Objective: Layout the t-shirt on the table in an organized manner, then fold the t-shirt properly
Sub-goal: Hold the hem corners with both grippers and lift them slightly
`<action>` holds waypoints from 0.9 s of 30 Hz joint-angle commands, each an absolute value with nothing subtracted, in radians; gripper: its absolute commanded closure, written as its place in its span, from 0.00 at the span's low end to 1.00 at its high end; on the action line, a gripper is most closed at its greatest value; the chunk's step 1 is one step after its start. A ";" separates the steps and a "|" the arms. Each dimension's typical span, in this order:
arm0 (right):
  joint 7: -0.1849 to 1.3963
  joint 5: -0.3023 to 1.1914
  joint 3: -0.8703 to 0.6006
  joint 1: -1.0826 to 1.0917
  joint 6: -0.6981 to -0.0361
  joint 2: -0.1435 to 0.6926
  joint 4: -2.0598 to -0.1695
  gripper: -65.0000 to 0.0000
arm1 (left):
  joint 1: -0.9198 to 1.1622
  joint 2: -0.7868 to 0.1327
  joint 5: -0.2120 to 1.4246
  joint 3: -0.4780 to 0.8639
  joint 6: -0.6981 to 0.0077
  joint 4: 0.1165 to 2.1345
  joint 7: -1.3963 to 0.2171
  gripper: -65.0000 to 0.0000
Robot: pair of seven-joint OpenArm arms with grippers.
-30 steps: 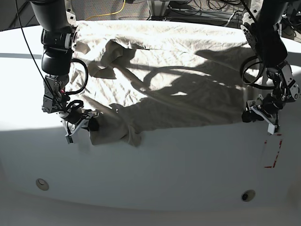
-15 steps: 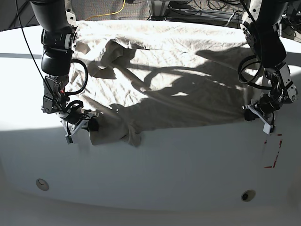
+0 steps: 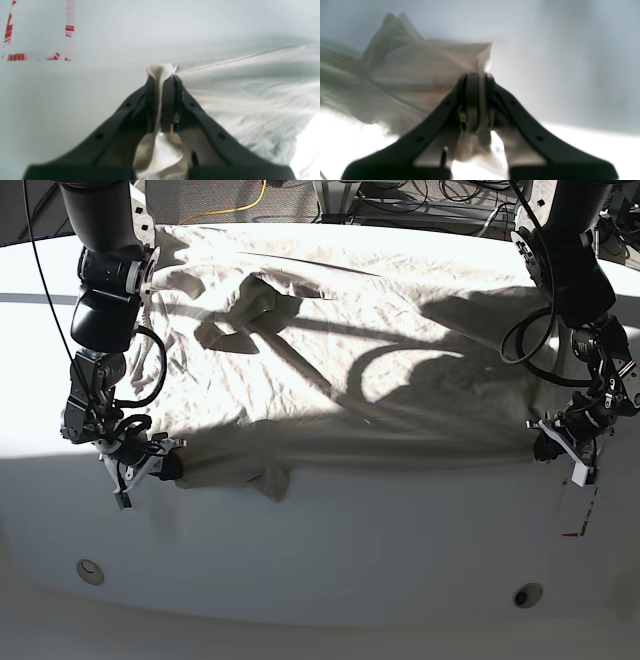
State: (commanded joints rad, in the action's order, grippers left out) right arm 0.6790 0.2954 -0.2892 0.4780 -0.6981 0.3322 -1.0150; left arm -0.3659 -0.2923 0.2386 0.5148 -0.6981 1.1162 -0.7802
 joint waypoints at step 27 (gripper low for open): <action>1.009 0.295 -0.456 0.104 -0.698 0.232 -1.685 0.92 | -0.188 -0.364 0.329 0.510 -0.698 1.326 -0.897 1.00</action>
